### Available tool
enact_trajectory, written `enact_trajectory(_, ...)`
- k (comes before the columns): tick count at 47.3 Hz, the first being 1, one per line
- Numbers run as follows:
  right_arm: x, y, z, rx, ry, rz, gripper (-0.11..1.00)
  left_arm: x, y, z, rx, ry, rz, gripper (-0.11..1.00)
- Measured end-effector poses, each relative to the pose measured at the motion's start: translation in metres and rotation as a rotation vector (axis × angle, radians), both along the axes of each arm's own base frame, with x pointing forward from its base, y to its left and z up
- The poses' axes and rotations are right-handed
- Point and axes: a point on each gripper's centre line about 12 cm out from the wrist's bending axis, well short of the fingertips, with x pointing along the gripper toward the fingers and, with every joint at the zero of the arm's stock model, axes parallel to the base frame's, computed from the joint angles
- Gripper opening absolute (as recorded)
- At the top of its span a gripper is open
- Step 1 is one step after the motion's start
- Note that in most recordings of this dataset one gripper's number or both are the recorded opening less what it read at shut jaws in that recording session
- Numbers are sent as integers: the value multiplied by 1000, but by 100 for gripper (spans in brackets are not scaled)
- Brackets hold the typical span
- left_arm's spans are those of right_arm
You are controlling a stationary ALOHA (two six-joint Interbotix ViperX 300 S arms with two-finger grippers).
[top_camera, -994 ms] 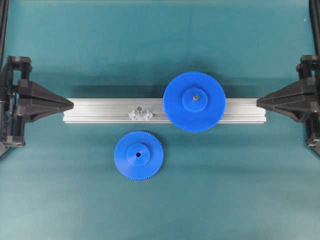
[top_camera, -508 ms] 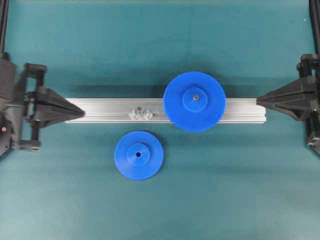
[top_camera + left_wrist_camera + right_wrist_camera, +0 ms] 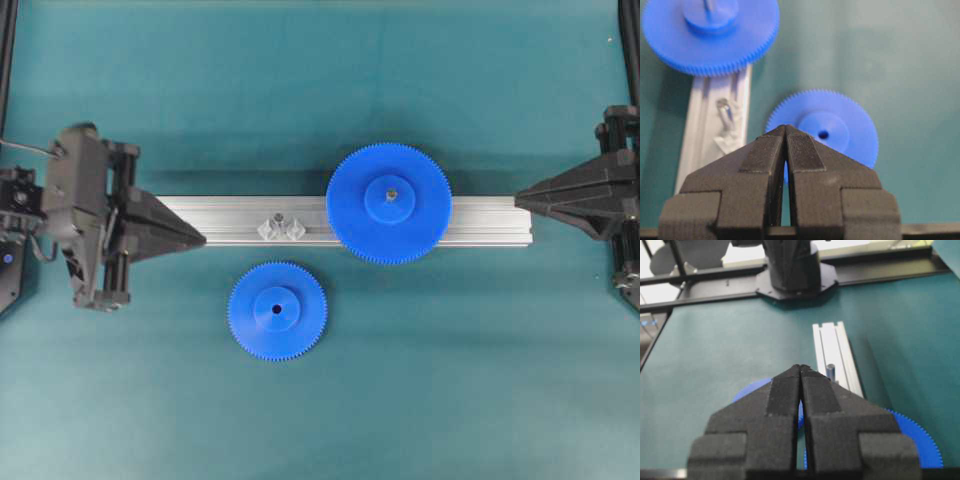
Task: Insert the small gear onto the shaft.
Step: 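Move the left gripper over the small blue gear on the table, then lower the open left gripper down around the small blue gear's hub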
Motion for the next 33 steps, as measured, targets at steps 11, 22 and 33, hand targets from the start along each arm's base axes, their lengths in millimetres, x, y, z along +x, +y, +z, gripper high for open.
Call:
enact_trajectory(11,0,0,1,0,-2,-2,4,16,-12,-9,6,92,-38,0)
enact_trajectory(22,0,0,1,0,-3,-2,4,39,-14,-16,11,156,-41,1)
enact_trajectory(33,0,-1,1,2,-2,-3,4,54,-16,-27,12,250,-39,1)
